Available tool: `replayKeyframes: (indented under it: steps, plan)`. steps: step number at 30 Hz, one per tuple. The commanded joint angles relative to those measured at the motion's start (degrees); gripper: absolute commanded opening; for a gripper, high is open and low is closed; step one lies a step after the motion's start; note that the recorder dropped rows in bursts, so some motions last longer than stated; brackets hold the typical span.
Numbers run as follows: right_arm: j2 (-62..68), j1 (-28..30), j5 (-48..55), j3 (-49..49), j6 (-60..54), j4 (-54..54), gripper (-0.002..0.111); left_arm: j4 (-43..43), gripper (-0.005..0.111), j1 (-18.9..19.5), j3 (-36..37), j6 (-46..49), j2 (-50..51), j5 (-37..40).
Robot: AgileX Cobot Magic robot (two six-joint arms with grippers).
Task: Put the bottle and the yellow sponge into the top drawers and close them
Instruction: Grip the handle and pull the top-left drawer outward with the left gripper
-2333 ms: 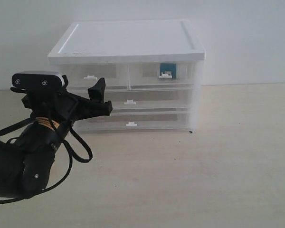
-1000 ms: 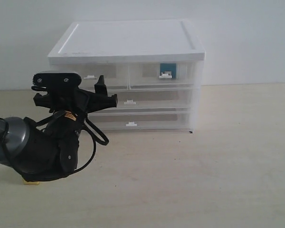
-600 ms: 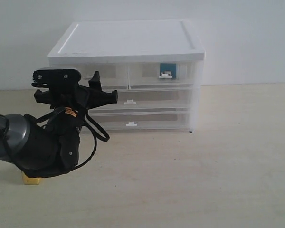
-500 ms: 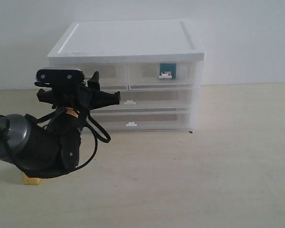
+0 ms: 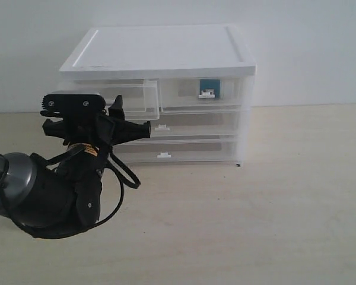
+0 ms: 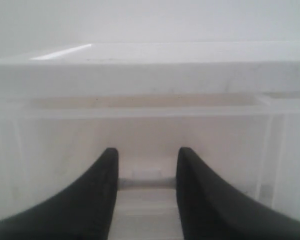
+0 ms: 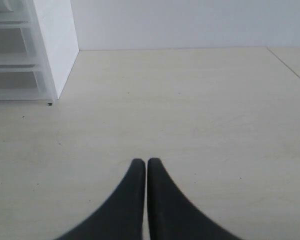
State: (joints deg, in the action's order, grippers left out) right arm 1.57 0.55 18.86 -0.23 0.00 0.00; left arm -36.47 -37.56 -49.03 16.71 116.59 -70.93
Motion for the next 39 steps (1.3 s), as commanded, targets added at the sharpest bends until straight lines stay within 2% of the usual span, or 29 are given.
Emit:
replayKeyframes:
  steps: [1, 13, 22, 24, 29, 32, 34, 36, 39]
  plan:
    - [-0.4, -0.1, -0.4, 0.2, 0.0, 0.0, 0.0, -5.2, 0.004, -3.0, 2.7, 4.8, -3.4, 1.0]
    - [-0.4, -0.1, -0.4, 0.2, 0.0, 0.0, 0.0, -13.2, 0.004, -9.9, 9.5, 8.8, -11.4, 1.0]
    - [-0.4, -0.1, -0.4, 0.2, 0.0, 0.0, 0.0, -15.3, 0.007, -12.6, 10.8, 8.8, -11.8, 1.0]
    - [-0.4, -0.1, -0.4, 0.2, 0.0, 0.0, 0.0, -15.0, 0.013, -13.2, 10.8, 8.8, -11.8, 1.0]
    - [-0.4, -0.1, -0.4, 0.2, 0.0, 0.0, 0.0, -15.2, 0.038, -13.8, 10.8, 8.8, -11.8, 1.0]
    - [-0.4, -0.1, -0.4, 0.2, 0.0, 0.0, 0.0, -16.0, 0.07, -13.8, 10.8, 8.8, -11.9, 1.0]
    - [-0.4, -0.1, -0.4, 0.2, 0.0, 0.0, 0.0, -20.0, 0.081, -14.2, 10.8, 12.5, -13.3, 1.3]
    - [-0.4, -0.1, -0.4, 0.2, 0.0, 0.0, 0.0, -25.8, 0.081, -15.9, 10.8, 18.2, -15.3, 3.7]
    - [-0.4, -0.1, -0.4, 0.2, 0.0, 0.0, 0.0, -35.7, 0.081, -20.8, 10.8, 30.8, -19.9, 11.1]
